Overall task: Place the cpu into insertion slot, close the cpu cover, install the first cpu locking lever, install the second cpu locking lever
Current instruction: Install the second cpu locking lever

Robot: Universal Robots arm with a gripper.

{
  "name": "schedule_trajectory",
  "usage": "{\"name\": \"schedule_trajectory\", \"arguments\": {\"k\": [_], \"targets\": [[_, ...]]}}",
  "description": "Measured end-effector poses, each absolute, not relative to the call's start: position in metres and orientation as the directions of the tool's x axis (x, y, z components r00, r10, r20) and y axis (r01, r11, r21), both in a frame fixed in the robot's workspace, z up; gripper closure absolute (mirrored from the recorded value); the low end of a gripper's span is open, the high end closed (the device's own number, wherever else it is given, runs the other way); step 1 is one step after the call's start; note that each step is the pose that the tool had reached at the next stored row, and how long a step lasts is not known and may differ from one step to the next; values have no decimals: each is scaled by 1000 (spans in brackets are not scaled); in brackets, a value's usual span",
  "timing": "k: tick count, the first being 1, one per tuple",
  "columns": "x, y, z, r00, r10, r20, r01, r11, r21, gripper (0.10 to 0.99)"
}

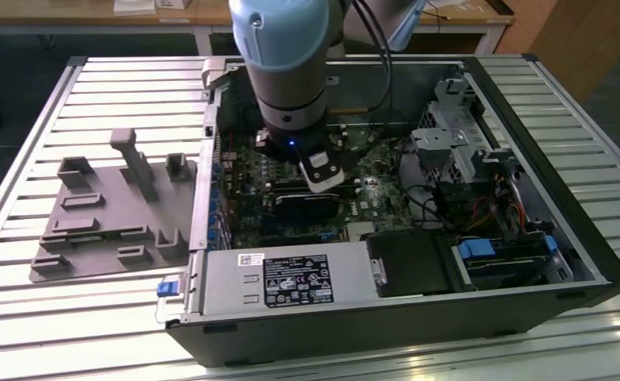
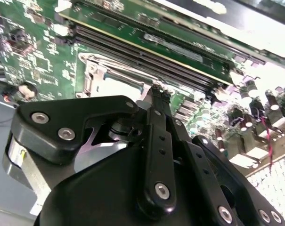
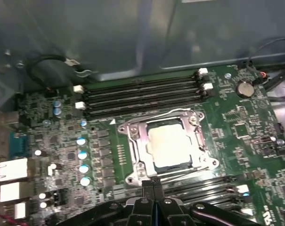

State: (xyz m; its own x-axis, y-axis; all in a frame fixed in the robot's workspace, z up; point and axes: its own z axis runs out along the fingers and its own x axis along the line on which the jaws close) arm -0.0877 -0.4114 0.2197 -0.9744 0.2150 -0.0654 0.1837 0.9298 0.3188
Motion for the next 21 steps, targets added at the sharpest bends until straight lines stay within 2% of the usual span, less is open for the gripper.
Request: {"name": "schedule_trajectory", "arguments": {"k": [7,21], "targets": [[-76,-408,220,-974,215,-73,186,940,286,984],[-64,-380,220,-974,212,-83,187,953,240,984]]}}
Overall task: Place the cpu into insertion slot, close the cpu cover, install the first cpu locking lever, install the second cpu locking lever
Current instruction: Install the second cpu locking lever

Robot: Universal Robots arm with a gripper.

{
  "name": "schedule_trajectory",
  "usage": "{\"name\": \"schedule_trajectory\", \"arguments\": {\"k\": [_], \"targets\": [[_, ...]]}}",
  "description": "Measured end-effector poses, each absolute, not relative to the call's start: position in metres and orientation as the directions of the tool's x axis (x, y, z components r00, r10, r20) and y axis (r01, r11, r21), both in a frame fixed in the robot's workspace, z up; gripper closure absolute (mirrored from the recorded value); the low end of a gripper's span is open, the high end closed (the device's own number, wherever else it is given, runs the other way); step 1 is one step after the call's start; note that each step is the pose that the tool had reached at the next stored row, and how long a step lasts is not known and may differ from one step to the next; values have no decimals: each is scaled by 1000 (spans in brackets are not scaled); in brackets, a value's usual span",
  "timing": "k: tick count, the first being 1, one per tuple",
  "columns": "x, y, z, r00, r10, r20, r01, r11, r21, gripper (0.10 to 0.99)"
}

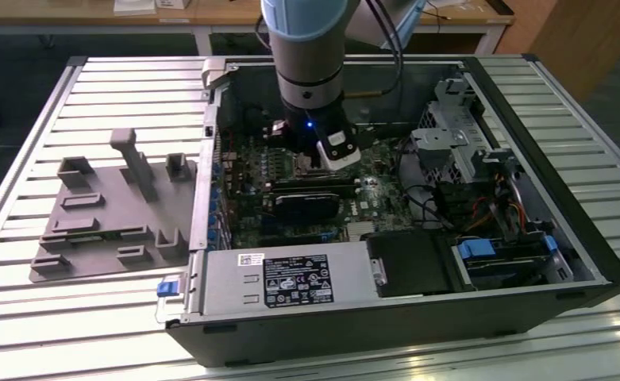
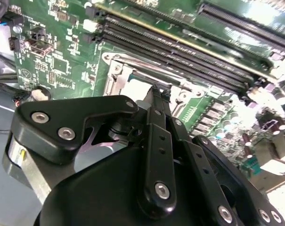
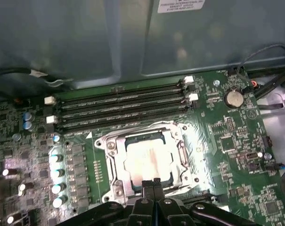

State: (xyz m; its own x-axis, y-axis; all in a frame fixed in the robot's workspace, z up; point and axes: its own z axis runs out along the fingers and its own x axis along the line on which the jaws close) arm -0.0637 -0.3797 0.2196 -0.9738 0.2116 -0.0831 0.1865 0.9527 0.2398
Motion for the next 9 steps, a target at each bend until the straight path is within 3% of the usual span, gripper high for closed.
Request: {"name": "schedule_trajectory", "arguments": {"k": [9], "targets": [[-59,-361,220,-974,208,-90,187,961,206,984]]}}
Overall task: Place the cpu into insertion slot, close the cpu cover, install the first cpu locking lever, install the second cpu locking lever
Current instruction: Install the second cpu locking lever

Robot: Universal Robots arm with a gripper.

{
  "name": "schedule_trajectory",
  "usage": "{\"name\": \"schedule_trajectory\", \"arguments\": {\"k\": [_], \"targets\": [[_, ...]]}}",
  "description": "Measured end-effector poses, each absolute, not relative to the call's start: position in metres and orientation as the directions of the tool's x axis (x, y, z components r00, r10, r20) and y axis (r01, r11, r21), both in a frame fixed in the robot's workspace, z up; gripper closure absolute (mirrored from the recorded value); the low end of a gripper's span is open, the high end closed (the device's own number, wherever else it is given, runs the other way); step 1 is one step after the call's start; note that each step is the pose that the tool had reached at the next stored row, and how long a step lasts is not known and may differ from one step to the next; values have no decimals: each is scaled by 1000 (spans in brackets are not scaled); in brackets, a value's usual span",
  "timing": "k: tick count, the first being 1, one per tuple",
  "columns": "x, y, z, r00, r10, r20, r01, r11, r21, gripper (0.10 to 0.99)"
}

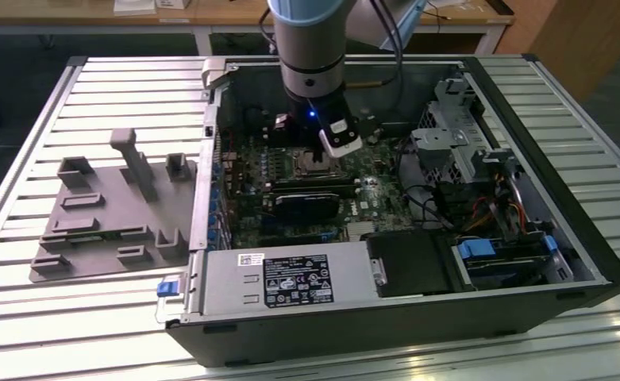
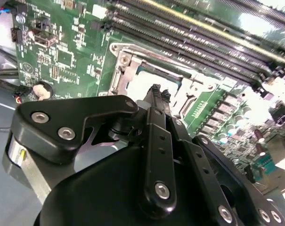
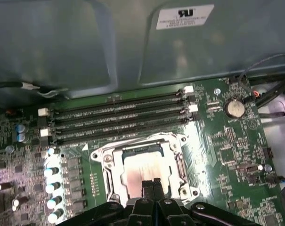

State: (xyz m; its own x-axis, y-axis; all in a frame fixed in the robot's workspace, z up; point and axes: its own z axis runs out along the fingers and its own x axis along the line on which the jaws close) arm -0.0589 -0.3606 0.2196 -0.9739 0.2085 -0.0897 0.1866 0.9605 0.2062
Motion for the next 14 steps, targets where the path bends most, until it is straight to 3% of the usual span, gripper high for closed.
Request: {"name": "schedule_trajectory", "arguments": {"k": [14], "targets": [[-57,-354,220,-974,207,-92,187,963,194,984]]}}
